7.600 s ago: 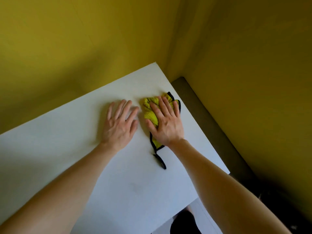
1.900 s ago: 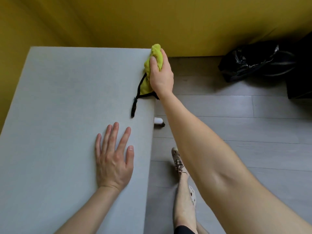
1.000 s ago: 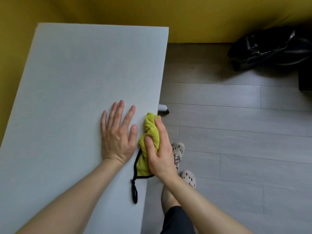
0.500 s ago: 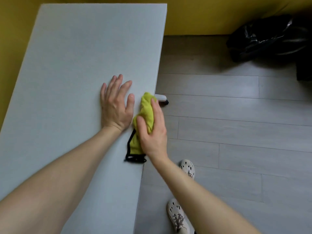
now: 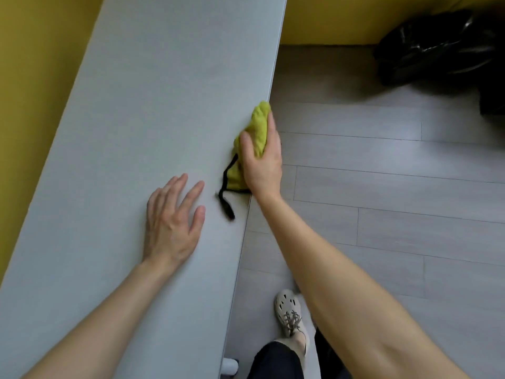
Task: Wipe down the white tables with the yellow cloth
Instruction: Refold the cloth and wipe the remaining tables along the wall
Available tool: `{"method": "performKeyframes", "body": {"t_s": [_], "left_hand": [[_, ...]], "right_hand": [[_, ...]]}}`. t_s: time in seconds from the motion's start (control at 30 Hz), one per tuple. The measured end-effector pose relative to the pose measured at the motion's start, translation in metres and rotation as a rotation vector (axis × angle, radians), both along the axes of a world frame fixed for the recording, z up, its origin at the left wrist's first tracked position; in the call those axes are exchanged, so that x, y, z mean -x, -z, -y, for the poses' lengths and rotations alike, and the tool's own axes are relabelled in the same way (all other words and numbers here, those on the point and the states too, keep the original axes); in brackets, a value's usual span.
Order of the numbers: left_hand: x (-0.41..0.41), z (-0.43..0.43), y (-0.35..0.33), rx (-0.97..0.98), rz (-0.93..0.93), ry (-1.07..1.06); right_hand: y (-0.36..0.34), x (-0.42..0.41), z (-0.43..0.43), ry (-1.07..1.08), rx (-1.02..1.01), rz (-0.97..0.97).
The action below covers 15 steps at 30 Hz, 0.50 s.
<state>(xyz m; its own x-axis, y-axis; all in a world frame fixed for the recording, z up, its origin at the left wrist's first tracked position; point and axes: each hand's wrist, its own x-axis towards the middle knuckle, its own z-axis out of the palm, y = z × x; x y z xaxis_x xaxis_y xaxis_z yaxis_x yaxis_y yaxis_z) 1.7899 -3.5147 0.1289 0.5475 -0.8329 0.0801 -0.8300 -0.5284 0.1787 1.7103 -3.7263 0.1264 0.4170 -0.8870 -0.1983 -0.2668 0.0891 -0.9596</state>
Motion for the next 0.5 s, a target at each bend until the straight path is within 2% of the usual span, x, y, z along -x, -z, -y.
{"method": "performKeyframes", "body": {"t_s": [0.13,0.2,0.3,0.4,0.5], "left_hand": [[0.003,-0.009,0.014,0.025,0.0,0.026],[0.001,-0.008,0.017,0.042,0.006,0.014],[0.0,-0.011,0.02,0.061,0.011,0.018],[0.0,-0.011,0.02,0.073,0.014,0.013],[0.0,-0.01,0.018,0.079,0.006,0.004]], "right_hand": [[0.004,0.087,-0.135,-0.076,0.055,-0.003],[0.007,0.104,-0.16,-0.119,0.069,-0.006],[0.005,0.062,-0.112,-0.038,0.076,-0.011],[0.001,0.005,-0.027,0.062,0.056,-0.022],[0.005,-0.01,0.011,0.058,0.06,-0.045]]}}
